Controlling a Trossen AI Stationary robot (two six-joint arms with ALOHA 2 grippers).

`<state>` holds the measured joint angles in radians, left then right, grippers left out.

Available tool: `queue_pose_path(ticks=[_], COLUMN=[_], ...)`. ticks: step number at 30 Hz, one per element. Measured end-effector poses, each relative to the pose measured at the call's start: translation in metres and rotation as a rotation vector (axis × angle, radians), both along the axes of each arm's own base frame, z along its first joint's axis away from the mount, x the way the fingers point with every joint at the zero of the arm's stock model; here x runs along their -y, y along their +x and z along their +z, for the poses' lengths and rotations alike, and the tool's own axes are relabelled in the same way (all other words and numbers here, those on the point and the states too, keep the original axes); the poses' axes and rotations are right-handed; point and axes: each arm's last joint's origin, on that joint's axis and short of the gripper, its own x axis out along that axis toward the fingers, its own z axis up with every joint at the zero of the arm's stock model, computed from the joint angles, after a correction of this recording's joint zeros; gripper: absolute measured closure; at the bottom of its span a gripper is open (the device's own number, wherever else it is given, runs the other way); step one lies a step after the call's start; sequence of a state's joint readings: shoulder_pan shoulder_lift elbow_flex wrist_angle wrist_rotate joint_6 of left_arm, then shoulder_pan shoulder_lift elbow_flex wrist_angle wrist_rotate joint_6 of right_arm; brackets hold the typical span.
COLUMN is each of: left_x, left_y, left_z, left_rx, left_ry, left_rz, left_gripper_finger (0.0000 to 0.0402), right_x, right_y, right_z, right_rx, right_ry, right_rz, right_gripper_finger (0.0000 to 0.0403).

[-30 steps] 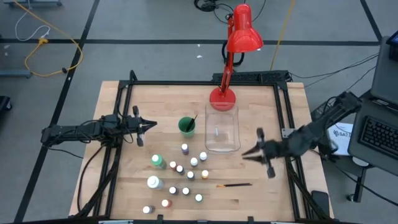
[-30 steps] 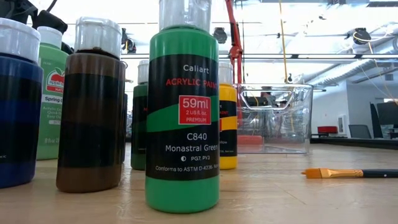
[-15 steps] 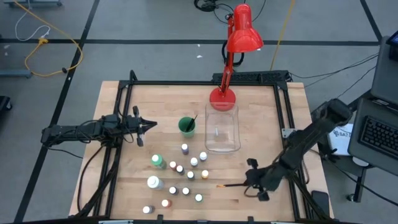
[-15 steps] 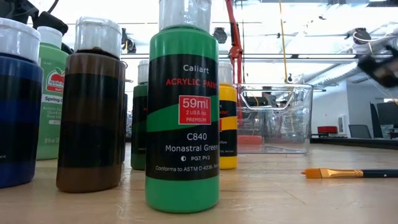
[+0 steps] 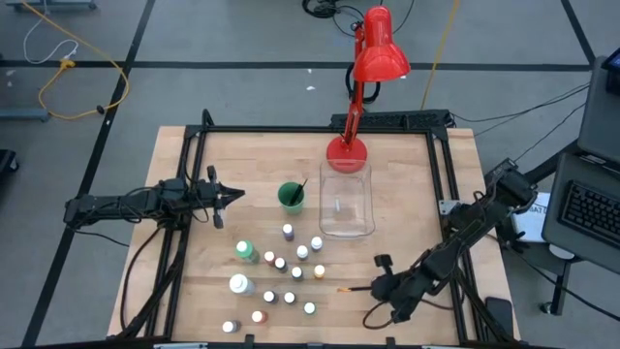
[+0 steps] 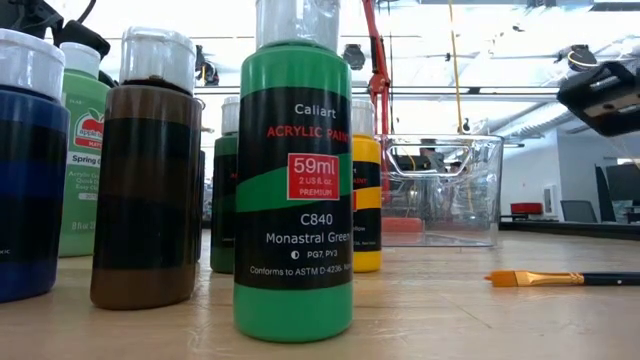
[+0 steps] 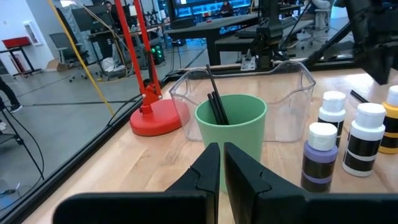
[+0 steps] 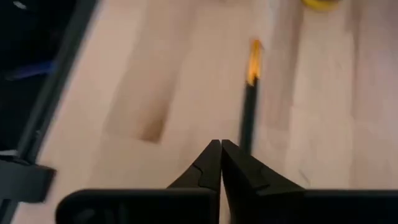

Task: Pick & Place Paint Supplies
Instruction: Put the top yellow paintbrush into the green cup

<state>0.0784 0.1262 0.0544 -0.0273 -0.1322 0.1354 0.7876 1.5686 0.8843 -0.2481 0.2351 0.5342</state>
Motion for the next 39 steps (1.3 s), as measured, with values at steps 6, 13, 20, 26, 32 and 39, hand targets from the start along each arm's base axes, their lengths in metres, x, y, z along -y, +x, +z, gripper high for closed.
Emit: queue_pose_path(ticks=[6, 13, 20, 26, 32, 39], left_x=[0.000, 0.000, 0.000, 0.000, 0.000, 0.000], left_y=[0.000, 0.000, 0.000, 0.000, 0.000, 0.000], left_z=[0.000, 0.000, 0.000, 0.000, 0.000, 0.000], left_rx=[-0.001, -0.002, -0.002, -0.002, -0.003, -0.003], left_ry=[0.000, -0.001, -0.002, -0.002, -0.002, -0.001], left_rz=[0.000, 0.000, 0.001, 0.001, 0.000, 0.000], left_gripper_finger=[0.0376, 0.0376, 0.0376, 0.0376, 0.0376, 0.0376], right_x=[0.006, 0.001, 0.004, 0.003, 0.002, 0.004], right_y=[-0.021, -0.032, -0.034, -0.032, -0.031, -0.034], right_z=[-0.002, -0.003, -0.006, -0.009, -0.011, -0.016], right_rx=[-0.247, -0.344, -0.329, -0.311, -0.294, -0.301], right_ry=[-0.013, 0.057, 0.024, 0.059, 0.089, 0.082], right_rz=[-0.197, -0.329, -0.329, -0.322, -0.317, -0.326], right_gripper_finger=[0.0395, 0.0379, 0.0331, 0.0313, 0.0314, 0.0324])
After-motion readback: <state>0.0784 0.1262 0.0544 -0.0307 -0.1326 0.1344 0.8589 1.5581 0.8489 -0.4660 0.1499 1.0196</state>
